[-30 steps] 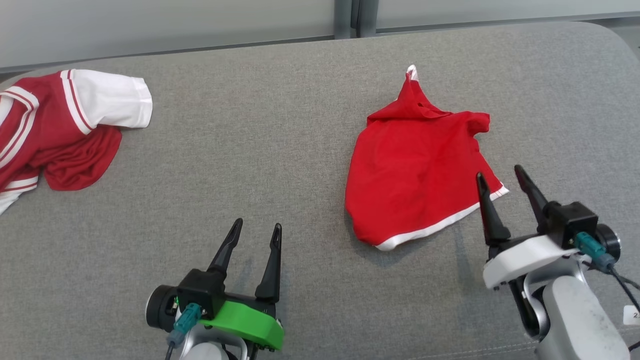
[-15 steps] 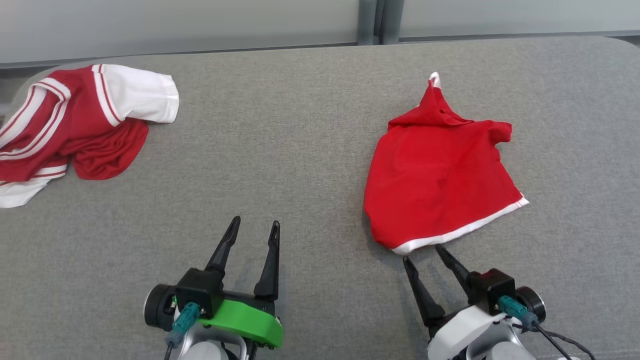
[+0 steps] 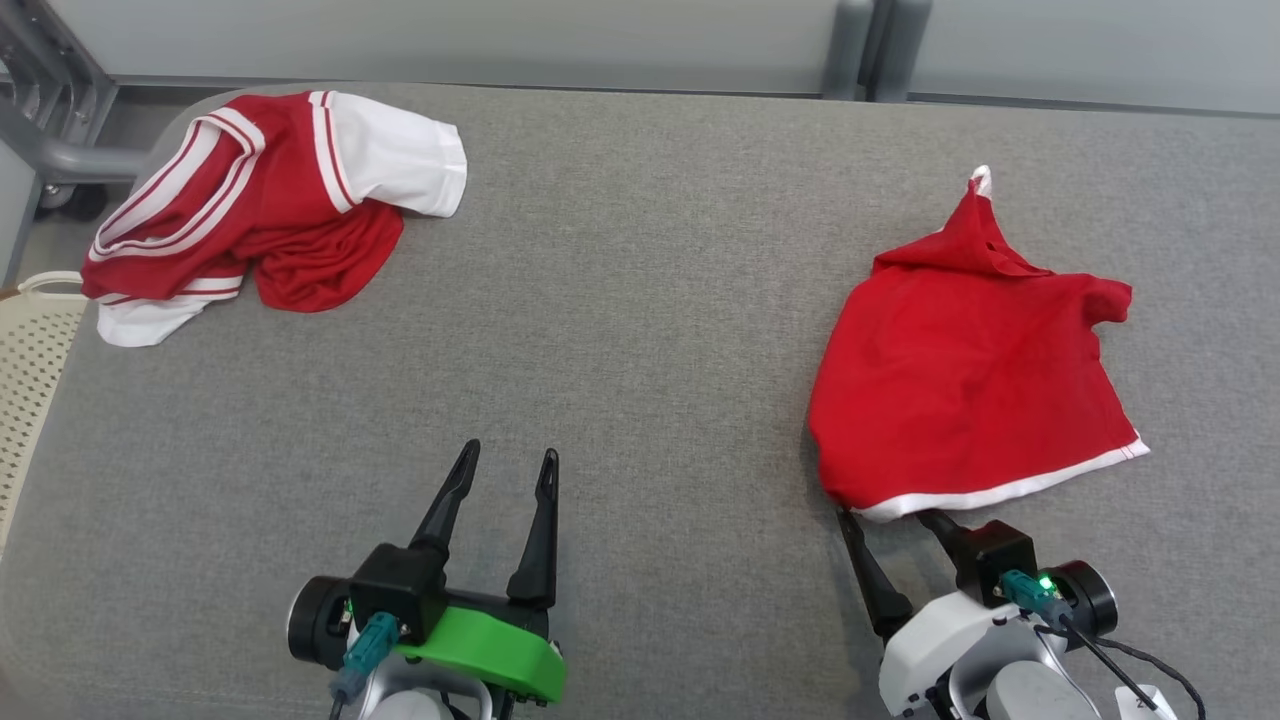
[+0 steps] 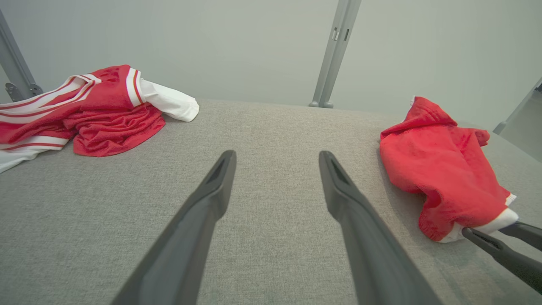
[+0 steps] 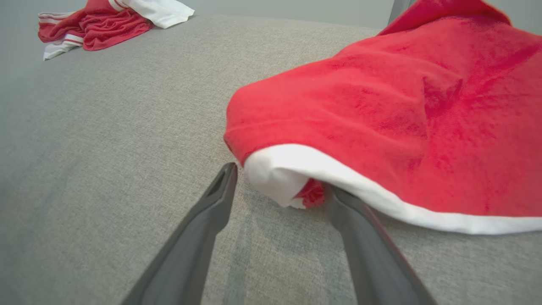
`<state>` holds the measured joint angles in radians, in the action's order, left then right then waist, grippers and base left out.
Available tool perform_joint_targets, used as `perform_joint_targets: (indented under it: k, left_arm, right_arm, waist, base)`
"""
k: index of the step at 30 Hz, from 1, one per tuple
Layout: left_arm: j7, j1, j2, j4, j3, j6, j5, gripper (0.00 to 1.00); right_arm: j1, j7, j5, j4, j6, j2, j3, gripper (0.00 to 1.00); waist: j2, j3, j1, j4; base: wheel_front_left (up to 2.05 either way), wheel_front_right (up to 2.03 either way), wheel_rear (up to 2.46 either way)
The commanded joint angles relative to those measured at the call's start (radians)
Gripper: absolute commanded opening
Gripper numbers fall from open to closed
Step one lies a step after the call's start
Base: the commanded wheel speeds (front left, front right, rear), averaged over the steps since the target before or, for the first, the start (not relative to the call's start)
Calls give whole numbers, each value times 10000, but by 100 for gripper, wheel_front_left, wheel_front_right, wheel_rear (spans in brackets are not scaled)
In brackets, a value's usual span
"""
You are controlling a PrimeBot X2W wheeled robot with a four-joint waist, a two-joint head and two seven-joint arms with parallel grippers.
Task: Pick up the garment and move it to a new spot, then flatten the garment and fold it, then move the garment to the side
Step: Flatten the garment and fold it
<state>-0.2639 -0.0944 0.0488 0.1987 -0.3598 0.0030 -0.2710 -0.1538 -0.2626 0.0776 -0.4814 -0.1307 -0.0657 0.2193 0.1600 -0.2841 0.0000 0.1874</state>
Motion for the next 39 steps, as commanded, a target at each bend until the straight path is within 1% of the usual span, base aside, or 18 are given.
perform_joint_targets:
  k: [1, 2, 3, 4, 7, 13, 15, 16, 19, 21, 24, 27, 31, 32, 33, 34, 35, 39]
  left_arm:
    - [-6, 68, 30, -3, -20, -1, 35, 100]
    - [-7, 76, 30, 7, -19, 2, 31, 100]
    - [-7, 86, 30, 27, -22, -4, 34, 100]
    - [-6, 98, 30, 43, -25, -7, 27, 100]
    - [-7, 133, 30, 58, -11, 1, -9, 100]
    - [-6, 200, 30, 54, -33, 52, -63, 100]
    - [-7, 197, 30, 43, -60, 52, -82, 100]
    - [-7, 197, 30, 43, -60, 52, -82, 100]
    - [-6, 168, 30, 27, -108, 74, -119, 100]
    - [-6, 133, 30, 19, -122, 81, -136, 100]
    - [-6, 98, 30, 14, -95, 109, -180, 100]
    - [-6, 29, 30, 10, -69, 110, -159, 100]
    - [-7, -43, 30, -12, -24, 146, -175, 100]
    - [-6, -43, 30, -11, -11, 143, -177, 100]
    - [-7, -42, 30, -17, -6, 148, -182, 100]
    - [-6, -39, 30, -25, 9, 153, -187, 100]
    - [-6, -36, 30, -36, 21, 167, -187, 100]
    - [-7, -20, 30, -76, 93, 191, -171, 100]
  right_arm:
    - [-186, -37, -105, -196, -1, 71, -54, 46]
    - [-262, -37, -128, -325, -1, 86, -38, 29]
    - [-355, -37, -127, -423, -1, 93, -25, 8]
    - [-445, -37, -28, -492, -1, 101, 27, 0]
    - [-706, -37, 660, -499, -1, 135, 451, 0]
    - [-1389, -38, 3678, 466, -2, 129, 1777, 0]
    - [-1659, -38, 4696, 891, -2, 135, 2000, 0]
    - [-1659, -38, 4696, 891, -2, 135, 2000, 0]
    - [-1892, -36, 5876, 1315, -2, 130, 1888, 0]
    - [-1951, -38, 6145, 1178, -2, 141, 2008, 0]
    - [-2088, -38, 6205, 443, -2, 132, 2320, 0]
    - [-2223, -38, 5985, -448, -2, 136, 2673, 0]
    - [-2310, -38, 6025, -1300, -2, 132, 2890, 0]
    - [-2358, -38, 5968, -1426, -2, 133, 2916, 2]
    - [-2367, -36, 5987, -1548, -2, 139, 2967, 27]
    - [-2361, -38, 6030, -1587, -2, 141, 3042, 56]
    - [-2375, -38, 6050, -1492, -2, 141, 3039, 100]
    - [-2120, -38, 5847, -1114, -2, 129, 3028, 100]
  waist:
    - [0, -25, 0, 304]
    - [0, -31, 0, 374]
    - [0, -30, 0, 438]
    - [0, -31, 0, 495]
    - [0, -16, 0, 614]
    - [0, 7, 0, 692]
    - [0, 4, 0, 707]
    - [0, 4, 0, 707]
    - [0, -1, 0, 745]
    - [0, -17, 0, 778]
    - [0, -64, 0, 812]
    - [0, -117, 0, 832]
    - [0, -171, 0, 796]
    - [0, -179, 0, 776]
    - [0, -187, 0, 752]
    - [0, -194, 0, 720]
    - [0, -203, 0, 682]
    - [0, -200, 0, 462]
  base:
    - [0, 0, 0]
    - [0, 0, 0]
    - [0, 0, 0]
    - [0, 0, 0]
    - [0, 0, 0]
    - [0, 0, 0]
    - [0, 0, 0]
    - [0, 0, 0]
    - [0, 0, 0]
    - [0, 0, 0]
    - [0, 0, 0]
    - [0, 0, 0]
    - [0, 0, 0]
    - [0, 0, 0]
    - [0, 0, 0]
    - [0, 0, 0]
    - [0, 0, 0]
    - [0, 0, 0]
